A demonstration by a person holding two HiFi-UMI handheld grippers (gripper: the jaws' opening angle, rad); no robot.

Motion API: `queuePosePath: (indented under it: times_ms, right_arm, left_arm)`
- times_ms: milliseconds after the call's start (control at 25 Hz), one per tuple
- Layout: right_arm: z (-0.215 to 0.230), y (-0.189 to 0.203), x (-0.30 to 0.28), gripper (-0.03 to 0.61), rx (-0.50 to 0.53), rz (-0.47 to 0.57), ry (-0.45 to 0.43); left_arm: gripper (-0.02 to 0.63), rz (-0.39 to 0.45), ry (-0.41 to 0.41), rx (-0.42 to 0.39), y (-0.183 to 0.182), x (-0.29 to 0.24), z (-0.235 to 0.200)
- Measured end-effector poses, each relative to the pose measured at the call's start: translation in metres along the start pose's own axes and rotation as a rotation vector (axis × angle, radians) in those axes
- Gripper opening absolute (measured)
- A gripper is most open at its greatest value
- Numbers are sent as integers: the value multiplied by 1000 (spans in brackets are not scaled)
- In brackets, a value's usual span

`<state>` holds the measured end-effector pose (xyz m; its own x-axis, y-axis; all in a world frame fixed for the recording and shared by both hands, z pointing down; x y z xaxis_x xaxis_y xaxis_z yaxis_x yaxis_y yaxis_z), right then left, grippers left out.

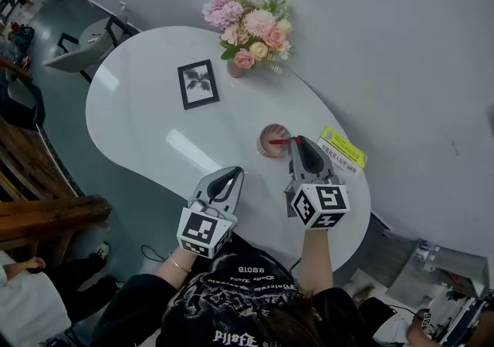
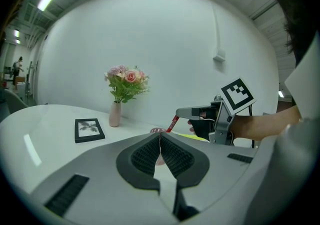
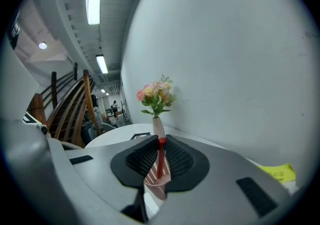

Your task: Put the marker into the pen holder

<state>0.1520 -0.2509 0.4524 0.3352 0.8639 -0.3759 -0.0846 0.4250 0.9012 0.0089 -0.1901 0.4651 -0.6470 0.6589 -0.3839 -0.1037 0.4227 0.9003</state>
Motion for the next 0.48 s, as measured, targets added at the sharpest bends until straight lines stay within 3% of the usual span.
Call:
queuePosePath:
  times_ms: [480]
  right_arm:
    - [1, 25, -19, 69, 6, -58, 5]
  left_arm:
    - [25, -23, -20, 0, 4, -3, -10]
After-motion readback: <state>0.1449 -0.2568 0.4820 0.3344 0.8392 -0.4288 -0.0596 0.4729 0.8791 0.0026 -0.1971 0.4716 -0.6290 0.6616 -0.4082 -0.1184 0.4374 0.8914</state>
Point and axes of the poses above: the fingertips, and each gripper's own axes: x backward along the fingers, z to its right, y out of its underside, the point moved 2 cm from there along x, backward along the fingers, and after that the axes turned 4 degrees about -z, right-handed, at the moved point
